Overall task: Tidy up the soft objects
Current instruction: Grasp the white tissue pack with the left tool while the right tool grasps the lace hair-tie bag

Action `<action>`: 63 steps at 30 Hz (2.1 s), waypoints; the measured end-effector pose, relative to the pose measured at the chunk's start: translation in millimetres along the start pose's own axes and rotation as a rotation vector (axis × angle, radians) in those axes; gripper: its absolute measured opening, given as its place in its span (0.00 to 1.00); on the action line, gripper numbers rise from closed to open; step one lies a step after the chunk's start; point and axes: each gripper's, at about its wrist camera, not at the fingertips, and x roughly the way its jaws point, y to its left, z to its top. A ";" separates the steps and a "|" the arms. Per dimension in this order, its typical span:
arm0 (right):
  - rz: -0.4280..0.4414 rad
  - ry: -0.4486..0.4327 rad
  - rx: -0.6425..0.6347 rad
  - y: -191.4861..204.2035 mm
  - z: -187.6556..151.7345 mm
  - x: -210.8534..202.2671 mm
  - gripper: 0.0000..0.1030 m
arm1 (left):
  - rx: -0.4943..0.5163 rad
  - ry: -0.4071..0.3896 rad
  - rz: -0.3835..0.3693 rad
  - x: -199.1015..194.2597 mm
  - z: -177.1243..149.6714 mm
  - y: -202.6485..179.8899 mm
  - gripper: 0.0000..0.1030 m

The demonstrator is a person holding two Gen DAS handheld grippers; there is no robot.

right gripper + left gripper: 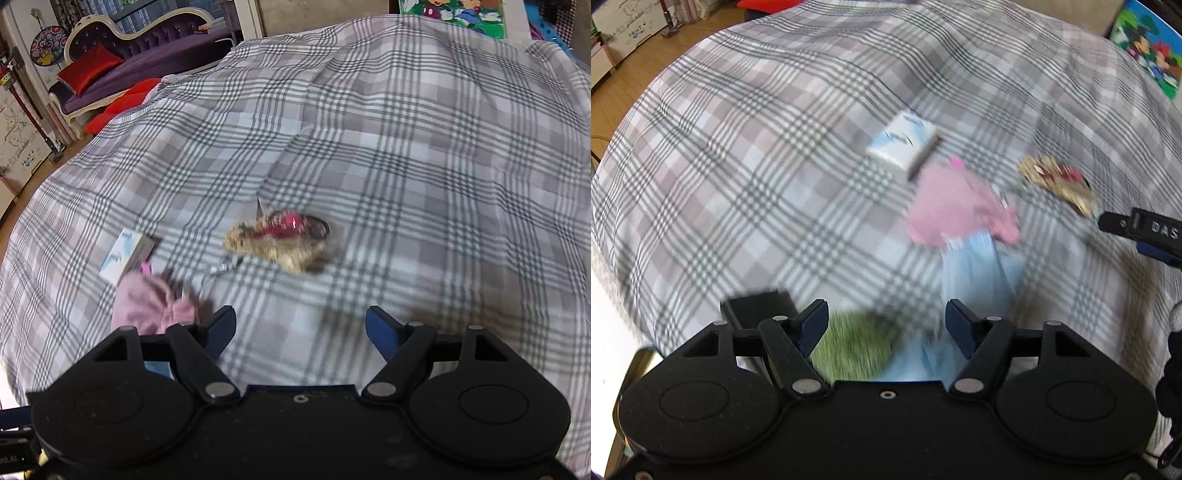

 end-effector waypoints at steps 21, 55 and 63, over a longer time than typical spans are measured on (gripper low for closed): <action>-0.073 0.117 0.248 10.1 46.5 106.0 0.85 | -0.008 -0.060 0.019 89.9 102.9 -9.2 0.71; -0.123 0.026 0.140 31.1 28.9 96.2 0.49 | 0.075 -0.025 0.029 128.8 123.9 -44.1 0.55; -0.070 0.024 0.180 26.3 27.2 86.8 0.41 | 0.043 0.000 0.047 107.5 115.3 -43.4 0.53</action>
